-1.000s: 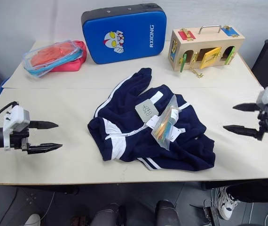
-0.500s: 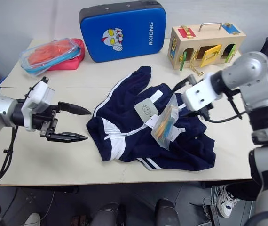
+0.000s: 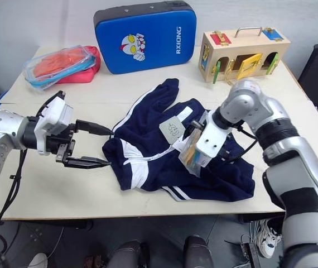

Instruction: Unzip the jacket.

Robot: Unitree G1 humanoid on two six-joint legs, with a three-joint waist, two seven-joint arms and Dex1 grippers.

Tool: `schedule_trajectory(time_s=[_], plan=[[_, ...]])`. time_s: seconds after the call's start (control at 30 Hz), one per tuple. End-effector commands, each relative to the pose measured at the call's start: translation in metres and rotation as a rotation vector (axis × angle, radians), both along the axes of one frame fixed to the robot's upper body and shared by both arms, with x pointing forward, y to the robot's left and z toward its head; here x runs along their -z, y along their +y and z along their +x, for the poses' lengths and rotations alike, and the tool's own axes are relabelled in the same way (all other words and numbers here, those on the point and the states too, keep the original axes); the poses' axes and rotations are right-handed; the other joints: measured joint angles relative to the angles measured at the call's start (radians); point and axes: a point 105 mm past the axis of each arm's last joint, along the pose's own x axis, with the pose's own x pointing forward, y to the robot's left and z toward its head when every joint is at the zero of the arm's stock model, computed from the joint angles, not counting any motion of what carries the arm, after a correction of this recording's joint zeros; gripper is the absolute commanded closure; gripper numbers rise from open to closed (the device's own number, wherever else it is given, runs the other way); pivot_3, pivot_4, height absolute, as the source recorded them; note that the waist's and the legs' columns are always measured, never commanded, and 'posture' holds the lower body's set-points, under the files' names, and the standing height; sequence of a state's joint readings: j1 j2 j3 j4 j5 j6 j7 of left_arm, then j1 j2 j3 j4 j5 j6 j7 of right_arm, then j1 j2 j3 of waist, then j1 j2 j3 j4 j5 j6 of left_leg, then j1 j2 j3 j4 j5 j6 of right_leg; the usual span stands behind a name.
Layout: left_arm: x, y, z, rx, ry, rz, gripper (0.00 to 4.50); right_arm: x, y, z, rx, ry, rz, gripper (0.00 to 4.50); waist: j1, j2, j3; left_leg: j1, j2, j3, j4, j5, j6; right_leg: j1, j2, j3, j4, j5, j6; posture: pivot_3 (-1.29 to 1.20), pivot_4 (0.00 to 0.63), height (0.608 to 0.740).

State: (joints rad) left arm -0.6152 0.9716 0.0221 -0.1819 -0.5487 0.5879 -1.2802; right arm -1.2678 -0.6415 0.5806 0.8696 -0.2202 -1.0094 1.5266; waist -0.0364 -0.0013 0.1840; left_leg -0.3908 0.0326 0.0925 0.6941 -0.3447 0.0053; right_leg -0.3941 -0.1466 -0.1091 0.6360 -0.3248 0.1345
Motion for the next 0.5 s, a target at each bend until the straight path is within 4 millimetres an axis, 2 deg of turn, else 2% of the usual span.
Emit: schedule_trajectory(time_s=[0.03,0.07,0.43,0.5], plan=[[-0.005,-0.002,0.001,0.007,-0.044,0.000,0.00,-0.008,-0.001,0.006,0.017,-0.040,0.002,0.39,0.002,0.000,0.000,0.000,0.000,0.000,0.000,0.000,0.000,0.000,0.000,0.000,0.000,0.000,0.000,0.00,0.150,0.740],[-0.006,-0.002,0.001,0.007,-0.046,-0.002,0.00,-0.008,-0.003,0.008,0.029,-0.039,-0.006,0.56,0.002,0.000,0.000,0.000,0.000,0.000,0.001,0.000,0.000,0.000,0.000,0.000,0.000,0.000,0.000,0.00,0.150,0.740],[-0.007,-0.006,0.002,0.017,-0.055,-0.017,0.00,-0.006,-0.023,0.010,0.102,-0.007,-0.026,4.22,-0.001,0.000,0.000,0.000,0.000,0.000,0.001,0.000,0.000,0.000,0.000,0.000,0.000,0.000,0.000,0.00,0.150,0.740],[-0.008,-0.008,0.002,0.023,-0.053,-0.023,0.00,-0.006,-0.027,0.008,0.120,0.014,-0.013,4.42,0.000,0.000,0.000,0.000,0.000,0.000,0.001,0.000,0.000,0.000,0.000,0.000,0.000,0.000,0.000,0.00,0.150,0.740]])
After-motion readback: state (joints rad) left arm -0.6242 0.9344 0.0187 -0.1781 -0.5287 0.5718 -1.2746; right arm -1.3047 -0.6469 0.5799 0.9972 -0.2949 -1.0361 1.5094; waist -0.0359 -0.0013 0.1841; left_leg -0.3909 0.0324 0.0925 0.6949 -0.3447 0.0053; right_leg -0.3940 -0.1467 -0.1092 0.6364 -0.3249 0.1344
